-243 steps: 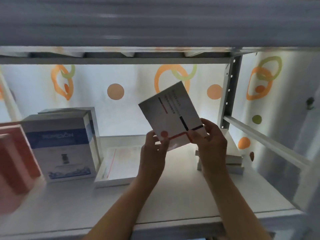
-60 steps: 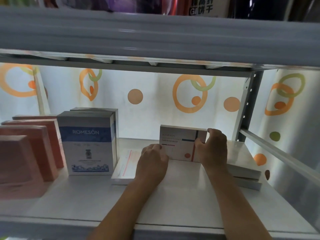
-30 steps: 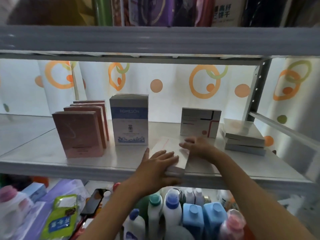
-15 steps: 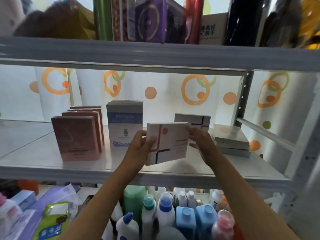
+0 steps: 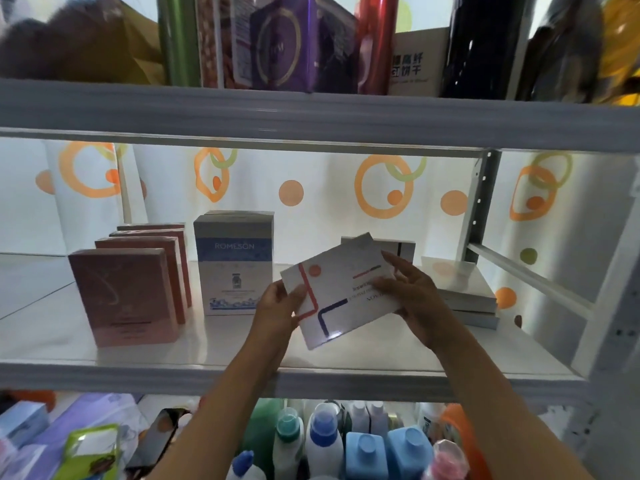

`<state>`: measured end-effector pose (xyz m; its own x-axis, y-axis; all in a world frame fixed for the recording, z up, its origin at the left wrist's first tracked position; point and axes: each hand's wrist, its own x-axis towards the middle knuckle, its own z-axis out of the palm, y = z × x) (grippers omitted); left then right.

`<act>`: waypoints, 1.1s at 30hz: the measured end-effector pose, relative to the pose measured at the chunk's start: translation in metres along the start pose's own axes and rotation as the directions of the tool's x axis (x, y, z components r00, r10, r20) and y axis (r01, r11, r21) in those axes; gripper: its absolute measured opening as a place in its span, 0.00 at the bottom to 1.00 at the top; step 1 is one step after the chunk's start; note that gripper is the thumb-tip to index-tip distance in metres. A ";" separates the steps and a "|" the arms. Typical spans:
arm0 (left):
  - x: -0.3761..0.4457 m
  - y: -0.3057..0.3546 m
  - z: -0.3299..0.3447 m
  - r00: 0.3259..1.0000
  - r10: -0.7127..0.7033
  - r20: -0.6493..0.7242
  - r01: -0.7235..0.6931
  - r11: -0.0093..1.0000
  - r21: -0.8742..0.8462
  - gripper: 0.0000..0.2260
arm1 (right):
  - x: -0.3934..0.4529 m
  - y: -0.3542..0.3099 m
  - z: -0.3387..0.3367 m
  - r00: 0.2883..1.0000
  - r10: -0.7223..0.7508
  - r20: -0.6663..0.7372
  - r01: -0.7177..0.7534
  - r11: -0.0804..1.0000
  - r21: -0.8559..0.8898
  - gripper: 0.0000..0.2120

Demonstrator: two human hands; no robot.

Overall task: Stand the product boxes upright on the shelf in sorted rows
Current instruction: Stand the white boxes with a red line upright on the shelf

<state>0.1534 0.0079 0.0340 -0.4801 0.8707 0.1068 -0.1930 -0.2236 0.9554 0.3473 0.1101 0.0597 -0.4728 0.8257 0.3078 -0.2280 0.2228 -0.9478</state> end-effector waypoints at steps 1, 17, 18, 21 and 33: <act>0.004 0.003 0.001 1.000 0.020 0.002 -0.021 0.998 0.056 0.18 | 0.004 -0.003 -0.005 1.000 -0.008 -0.020 0.009 1.000 0.023 0.24; 0.014 0.021 0.027 0.923 -0.084 0.375 -0.055 0.937 0.344 0.16 | 0.047 -0.049 -0.024 0.970 -0.143 -0.198 0.119 0.985 -0.128 0.15; 0.013 0.017 0.027 0.905 -0.110 0.410 -0.039 0.940 0.340 0.14 | 0.049 -0.047 -0.020 0.963 -0.131 -0.234 0.091 0.981 -0.172 0.19; 0.010 0.005 0.031 0.862 -0.186 0.472 0.018 0.941 0.338 0.17 | 0.054 -0.037 -0.012 0.949 -0.169 -0.265 0.041 0.903 -0.428 0.22; 0.016 -0.022 0.039 0.930 -0.122 0.348 0.068 0.984 0.164 0.17 | 0.071 -0.042 0.018 0.982 -0.173 -0.081 0.086 0.776 -0.625 0.11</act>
<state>0.1831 0.0441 0.0253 -0.1253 0.9890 0.0788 -0.0825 -0.0895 0.9926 0.3080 0.1505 0.1229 -0.3558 0.8136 0.4598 0.3147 0.5676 -0.7608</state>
